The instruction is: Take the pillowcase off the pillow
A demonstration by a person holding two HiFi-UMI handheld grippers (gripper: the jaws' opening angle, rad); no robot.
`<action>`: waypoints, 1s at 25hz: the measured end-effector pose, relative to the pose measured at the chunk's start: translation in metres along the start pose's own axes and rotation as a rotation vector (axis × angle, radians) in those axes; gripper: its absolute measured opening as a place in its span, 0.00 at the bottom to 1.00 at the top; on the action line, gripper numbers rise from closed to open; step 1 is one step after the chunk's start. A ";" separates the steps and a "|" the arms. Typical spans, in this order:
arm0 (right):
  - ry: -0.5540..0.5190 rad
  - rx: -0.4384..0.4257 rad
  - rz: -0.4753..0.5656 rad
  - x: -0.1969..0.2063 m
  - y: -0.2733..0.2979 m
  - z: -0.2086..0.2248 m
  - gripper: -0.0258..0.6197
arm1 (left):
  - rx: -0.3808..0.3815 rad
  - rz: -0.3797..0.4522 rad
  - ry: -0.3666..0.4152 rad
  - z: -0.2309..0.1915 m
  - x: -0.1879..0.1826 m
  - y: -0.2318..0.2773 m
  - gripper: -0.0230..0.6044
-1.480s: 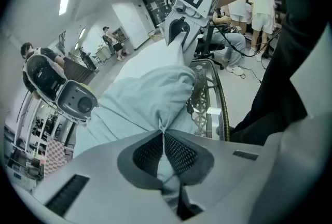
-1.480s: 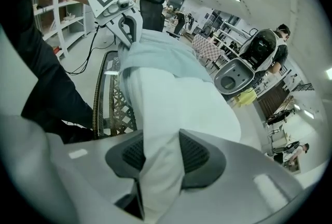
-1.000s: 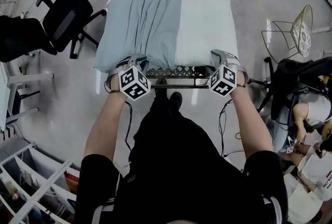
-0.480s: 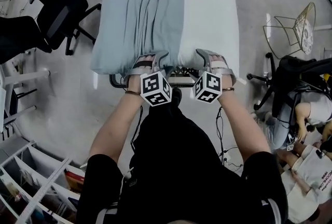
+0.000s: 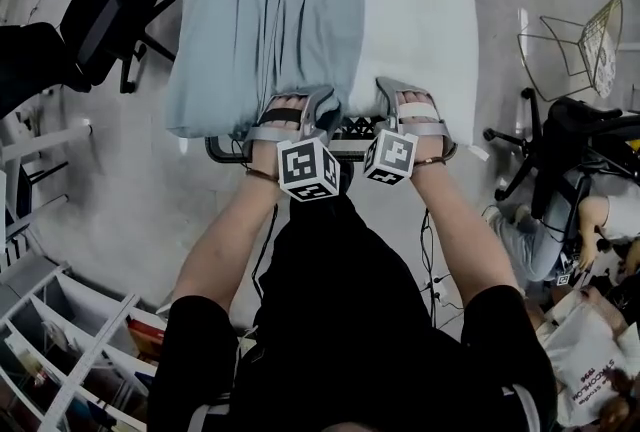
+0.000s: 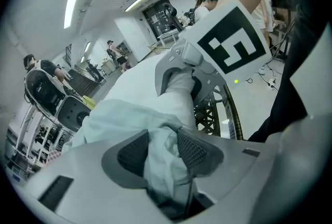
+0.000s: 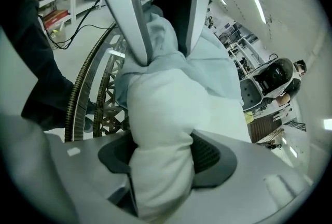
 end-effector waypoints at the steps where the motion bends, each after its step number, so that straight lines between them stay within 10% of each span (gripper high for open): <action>1: -0.001 0.002 0.006 0.002 -0.004 0.003 0.49 | -0.005 -0.009 0.005 -0.002 0.000 -0.001 0.29; 6: 0.007 -0.035 0.034 0.005 -0.037 0.029 0.43 | -0.025 -0.051 0.038 -0.026 -0.003 -0.019 0.11; 20: 0.147 -0.203 0.077 0.021 -0.081 0.100 0.38 | -0.027 -0.077 -0.024 -0.091 0.019 -0.064 0.09; 25: 0.172 -0.220 0.049 0.029 -0.080 0.100 0.38 | -0.019 -0.048 -0.117 -0.080 0.019 -0.082 0.31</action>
Point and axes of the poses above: the fingertips, and each gripper's own axes: y forward along the fingers, z to its right, x out of its underside, the point moved 9 cm from there along -y, backward along the fingers, and after that the axes turned 8 degrees about -x, right-handed, at the moved point
